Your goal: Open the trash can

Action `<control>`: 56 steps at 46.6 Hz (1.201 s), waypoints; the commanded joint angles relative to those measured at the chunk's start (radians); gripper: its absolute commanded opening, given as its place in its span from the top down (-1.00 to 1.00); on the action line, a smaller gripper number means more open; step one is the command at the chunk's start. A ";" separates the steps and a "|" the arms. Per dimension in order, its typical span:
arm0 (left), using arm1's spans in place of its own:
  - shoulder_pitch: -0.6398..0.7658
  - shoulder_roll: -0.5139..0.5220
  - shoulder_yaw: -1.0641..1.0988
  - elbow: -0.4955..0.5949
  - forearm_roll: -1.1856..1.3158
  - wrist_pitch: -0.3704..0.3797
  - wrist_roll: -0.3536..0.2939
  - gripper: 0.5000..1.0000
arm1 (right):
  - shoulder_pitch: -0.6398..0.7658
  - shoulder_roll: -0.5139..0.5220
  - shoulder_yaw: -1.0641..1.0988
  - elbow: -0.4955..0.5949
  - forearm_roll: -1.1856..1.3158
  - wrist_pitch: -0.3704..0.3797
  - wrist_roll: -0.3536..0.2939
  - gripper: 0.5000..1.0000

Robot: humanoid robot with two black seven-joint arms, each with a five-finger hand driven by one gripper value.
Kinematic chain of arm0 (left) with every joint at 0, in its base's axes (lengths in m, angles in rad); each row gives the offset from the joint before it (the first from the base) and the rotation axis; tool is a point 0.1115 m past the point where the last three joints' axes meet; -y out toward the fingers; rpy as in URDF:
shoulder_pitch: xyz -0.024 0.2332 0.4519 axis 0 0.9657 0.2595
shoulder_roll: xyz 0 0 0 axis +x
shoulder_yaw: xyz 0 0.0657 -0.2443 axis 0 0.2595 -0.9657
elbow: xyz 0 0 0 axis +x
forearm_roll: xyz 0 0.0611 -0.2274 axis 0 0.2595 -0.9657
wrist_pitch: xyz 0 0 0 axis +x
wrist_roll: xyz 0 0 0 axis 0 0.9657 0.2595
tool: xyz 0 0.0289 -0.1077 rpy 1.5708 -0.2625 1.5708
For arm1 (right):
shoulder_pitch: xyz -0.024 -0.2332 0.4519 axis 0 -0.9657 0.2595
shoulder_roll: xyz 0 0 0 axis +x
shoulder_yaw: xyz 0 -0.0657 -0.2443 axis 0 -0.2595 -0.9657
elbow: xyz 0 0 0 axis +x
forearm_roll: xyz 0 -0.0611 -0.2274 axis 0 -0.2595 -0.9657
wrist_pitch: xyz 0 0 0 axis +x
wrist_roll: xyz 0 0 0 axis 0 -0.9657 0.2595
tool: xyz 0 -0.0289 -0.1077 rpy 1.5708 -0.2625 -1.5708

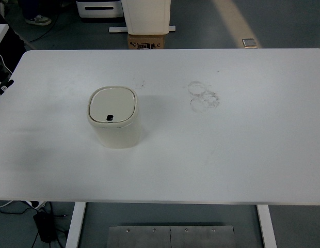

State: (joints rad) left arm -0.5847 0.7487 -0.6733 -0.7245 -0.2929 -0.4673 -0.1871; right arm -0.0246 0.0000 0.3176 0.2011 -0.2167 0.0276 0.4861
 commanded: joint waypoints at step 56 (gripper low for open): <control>-0.170 0.136 0.018 -0.293 0.188 0.183 0.112 -1.00 | 0.000 0.000 0.000 0.000 -0.001 0.000 0.000 -0.97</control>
State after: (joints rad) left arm -0.7258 0.8843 -0.6622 -1.0120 -0.1261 -0.2837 -0.1006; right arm -0.0246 0.0000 0.3175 0.2018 -0.2175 0.0277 0.4854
